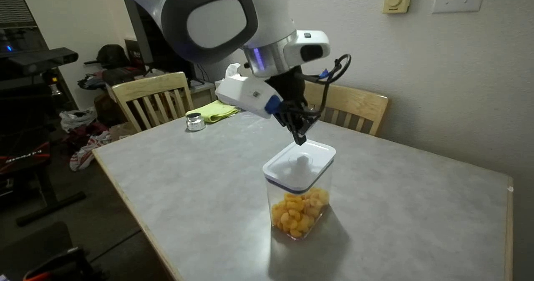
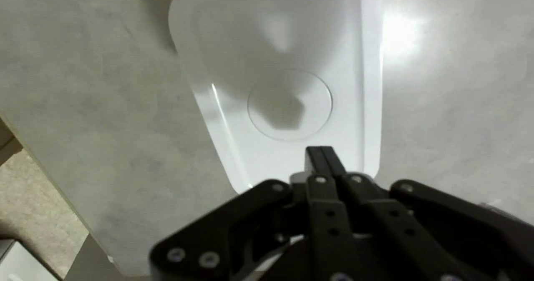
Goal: Pick up the lid and place it on the container then press the button on the lid
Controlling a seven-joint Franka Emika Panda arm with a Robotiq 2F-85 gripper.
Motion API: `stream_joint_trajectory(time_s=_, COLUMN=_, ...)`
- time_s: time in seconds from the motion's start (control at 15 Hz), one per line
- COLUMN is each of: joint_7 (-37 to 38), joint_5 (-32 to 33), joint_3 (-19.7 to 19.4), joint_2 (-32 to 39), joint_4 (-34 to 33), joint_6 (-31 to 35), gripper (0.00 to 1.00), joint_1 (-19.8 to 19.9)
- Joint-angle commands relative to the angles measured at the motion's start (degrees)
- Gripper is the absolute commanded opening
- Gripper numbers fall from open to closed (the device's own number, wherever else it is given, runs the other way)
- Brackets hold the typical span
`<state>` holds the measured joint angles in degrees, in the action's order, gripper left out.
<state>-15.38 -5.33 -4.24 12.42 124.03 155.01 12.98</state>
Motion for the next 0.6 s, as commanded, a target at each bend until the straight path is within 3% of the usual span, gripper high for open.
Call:
stream_joint_trajectory(time_s=0.0, joint_7=-4.6, joint_5=-3.2, joint_3=1.6, joint_2=-2.4, joint_4=1.0, joint_6=-0.8, gripper=0.00, joint_1=0.3)
stream_joint_trajectory(time_s=0.13, joint_7=-15.0, joint_5=-12.3, joint_3=5.3, joint_2=-2.8, joint_4=0.6, joint_6=-1.4, gripper=0.00, joint_1=2.0)
stream_joint_trajectory(time_s=0.27, joint_7=-21.4, joint_5=-17.3, joint_3=6.3, joint_2=-3.0, joint_4=-0.4, joint_6=-4.1, gripper=0.00, joint_1=2.1)
stream_joint_trajectory(time_s=0.33, joint_7=-23.4, joint_5=-18.5, joint_3=6.4, joint_2=-3.0, joint_4=-0.7, joint_6=-5.2, gripper=0.07, joint_1=1.8)
stream_joint_trajectory(time_s=0.47, joint_7=-25.1, joint_5=-18.7, joint_3=5.8, joint_2=-2.9, joint_4=-1.5, joint_6=-8.0, gripper=0.33, joint_1=1.0)
stream_joint_trajectory(time_s=0.53, joint_7=-24.9, joint_5=-17.9, joint_3=5.3, joint_2=-2.8, joint_4=-1.9, joint_6=-9.3, gripper=0.41, joint_1=0.6)
